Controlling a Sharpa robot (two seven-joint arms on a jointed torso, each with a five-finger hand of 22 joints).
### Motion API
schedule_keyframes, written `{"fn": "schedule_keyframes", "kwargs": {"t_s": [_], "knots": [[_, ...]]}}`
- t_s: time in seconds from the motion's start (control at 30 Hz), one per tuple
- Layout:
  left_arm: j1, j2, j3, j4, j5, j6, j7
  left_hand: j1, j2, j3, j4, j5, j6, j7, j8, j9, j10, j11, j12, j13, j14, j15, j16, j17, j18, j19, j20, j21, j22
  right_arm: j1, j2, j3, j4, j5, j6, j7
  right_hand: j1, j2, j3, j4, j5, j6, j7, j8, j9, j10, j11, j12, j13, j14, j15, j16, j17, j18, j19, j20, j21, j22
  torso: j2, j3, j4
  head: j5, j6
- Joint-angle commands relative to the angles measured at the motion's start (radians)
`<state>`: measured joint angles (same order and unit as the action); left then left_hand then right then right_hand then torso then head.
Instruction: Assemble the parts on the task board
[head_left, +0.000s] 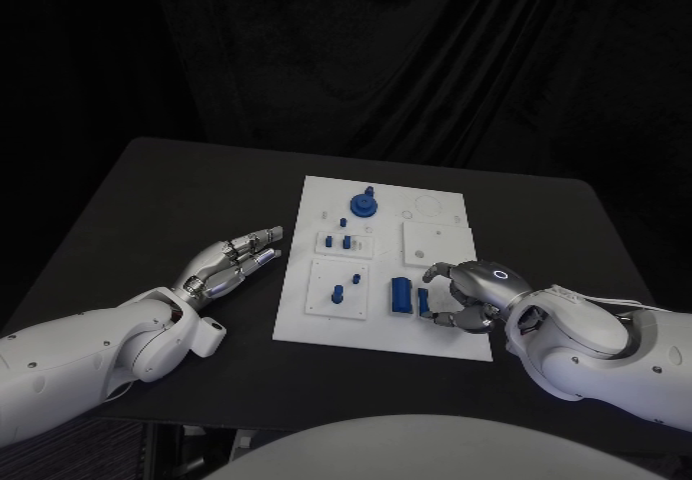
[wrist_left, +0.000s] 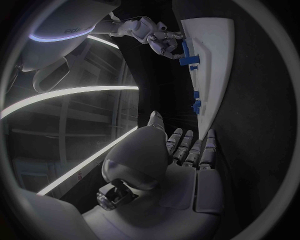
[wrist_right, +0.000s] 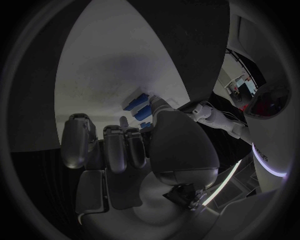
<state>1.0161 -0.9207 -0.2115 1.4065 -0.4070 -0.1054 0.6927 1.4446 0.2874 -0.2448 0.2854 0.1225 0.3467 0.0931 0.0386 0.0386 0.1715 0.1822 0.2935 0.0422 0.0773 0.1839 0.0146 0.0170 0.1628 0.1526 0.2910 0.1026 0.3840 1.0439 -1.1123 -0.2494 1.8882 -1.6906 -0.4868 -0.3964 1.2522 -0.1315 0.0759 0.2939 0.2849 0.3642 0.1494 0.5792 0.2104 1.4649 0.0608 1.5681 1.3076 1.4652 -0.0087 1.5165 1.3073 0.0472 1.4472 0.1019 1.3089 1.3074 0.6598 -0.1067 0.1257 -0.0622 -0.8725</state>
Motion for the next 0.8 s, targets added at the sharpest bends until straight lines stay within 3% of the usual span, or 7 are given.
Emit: {"fn": "schedule_keyframes", "kwargs": {"t_s": [0.03, 0.07, 0.3, 0.43, 0.63, 0.8], "knots": [[-0.004, 0.001, -0.001, 0.0, 0.002, 0.012, 0.022, 0.009, 0.001, 0.005, 0.001, -0.001, 0.006, 0.003, 0.003, 0.002, -0.003, 0.006, 0.005, 0.001, 0.005, 0.001, 0.005, 0.002, 0.01, 0.006, 0.0, 0.006, -0.001, -0.002, -0.003, 0.0, 0.002, 0.006, -0.025, 0.002, -0.015, 0.015, 0.004, 0.0, 0.005, 0.011, 0.007, 0.01, -0.002, 0.106, -0.004, 0.003, 0.263, 0.063, -0.003, -0.003, 0.102, 0.014, 0.0, -0.005, 0.0, 0.182, 0.0, 0.0002, 0.0004, 0.001, 0.0], [-0.004, 0.001, -0.001, 0.0, 0.002, 0.012, 0.022, 0.009, 0.001, 0.005, 0.001, -0.001, 0.006, 0.003, 0.003, 0.002, -0.003, 0.006, 0.005, 0.001, 0.005, 0.001, 0.005, 0.002, 0.01, 0.006, 0.0, 0.006, -0.001, -0.002, -0.003, 0.0, 0.001, 0.009, -0.026, 0.003, -0.024, 0.032, 0.01, -0.001, 0.003, 0.017, 0.004, 0.017, -0.003, 0.106, -0.006, 0.003, 0.263, 0.063, -0.005, -0.003, 0.102, 0.014, 0.0, -0.007, -0.001, 0.182, -0.001, 0.0002, -0.0001, 0.002, 0.0], [-0.004, 0.002, -0.001, 0.0, 0.002, 0.012, 0.023, 0.009, 0.001, 0.005, 0.001, -0.001, 0.006, 0.003, 0.003, 0.002, -0.003, 0.006, 0.005, 0.001, 0.005, 0.001, 0.005, 0.002, 0.01, 0.006, 0.0, 0.006, -0.001, -0.002, -0.001, 0.0, -0.006, 0.02, -0.033, 0.009, -0.02, 0.062, 0.022, -0.008, 0.0, 0.013, -0.004, 0.042, -0.003, 0.106, -0.013, 0.003, 0.263, 0.063, -0.012, -0.002, 0.104, 0.014, 0.0, -0.012, -0.002, 0.182, 0.0, -0.0007, -0.0008, 0.002, 0.0], [-0.005, 0.002, -0.001, 0.001, 0.002, 0.012, 0.023, 0.009, 0.001, 0.005, 0.001, -0.001, 0.006, 0.003, 0.003, 0.002, -0.003, 0.006, 0.005, 0.001, 0.005, 0.001, 0.005, 0.002, 0.01, 0.006, 0.0, 0.006, -0.001, -0.002, 0.001, 0.0, -0.011, 0.022, -0.031, 0.009, -0.01, 0.07, 0.026, -0.01, 0.0, 0.02, -0.006, 0.063, 0.003, 0.106, -0.016, 0.003, 0.263, 0.063, -0.014, -0.003, 0.102, 0.015, 0.0, -0.015, -0.004, 0.182, 0.0, -0.0007, -0.0005, 0.002, 0.0], [-0.005, 0.002, -0.001, 0.001, 0.002, 0.011, 0.022, 0.01, 0.001, 0.006, 0.001, -0.001, 0.008, 0.005, 0.003, 0.002, -0.002, 0.006, 0.005, 0.001, 0.006, 0.001, 0.005, 0.002, 0.01, 0.006, 0.0, 0.007, -0.001, -0.002, 0.005, 0.0, -0.018, 0.022, -0.028, 0.007, 0.016, 0.083, 0.031, -0.014, -0.001, 0.031, -0.011, 0.12, 0.022, 0.106, -0.02, 0.003, 0.263, 0.063, -0.018, -0.003, 0.101, 0.015, -0.001, -0.019, -0.007, 0.181, 0.0, -0.0005, 0.0005, 0.002, 0.0], [-0.005, 0.002, -0.001, 0.001, 0.002, 0.012, 0.022, 0.01, 0.001, 0.006, 0.001, -0.001, 0.008, 0.005, 0.003, 0.002, -0.002, 0.006, 0.005, 0.001, 0.006, 0.001, 0.005, 0.002, 0.01, 0.006, 0.0, 0.007, -0.001, -0.002, 0.01, 0.0, -0.026, 0.023, -0.017, 0.004, 0.034, 0.089, 0.034, -0.018, -0.001, 0.025, -0.013, 0.145, 0.032, 0.106, -0.022, 0.003, 0.263, 0.062, -0.019, -0.004, 0.099, 0.015, -0.002, -0.02, -0.009, 0.181, 0.001, -0.0013, 0.0008, 0.002, 0.0]]}}
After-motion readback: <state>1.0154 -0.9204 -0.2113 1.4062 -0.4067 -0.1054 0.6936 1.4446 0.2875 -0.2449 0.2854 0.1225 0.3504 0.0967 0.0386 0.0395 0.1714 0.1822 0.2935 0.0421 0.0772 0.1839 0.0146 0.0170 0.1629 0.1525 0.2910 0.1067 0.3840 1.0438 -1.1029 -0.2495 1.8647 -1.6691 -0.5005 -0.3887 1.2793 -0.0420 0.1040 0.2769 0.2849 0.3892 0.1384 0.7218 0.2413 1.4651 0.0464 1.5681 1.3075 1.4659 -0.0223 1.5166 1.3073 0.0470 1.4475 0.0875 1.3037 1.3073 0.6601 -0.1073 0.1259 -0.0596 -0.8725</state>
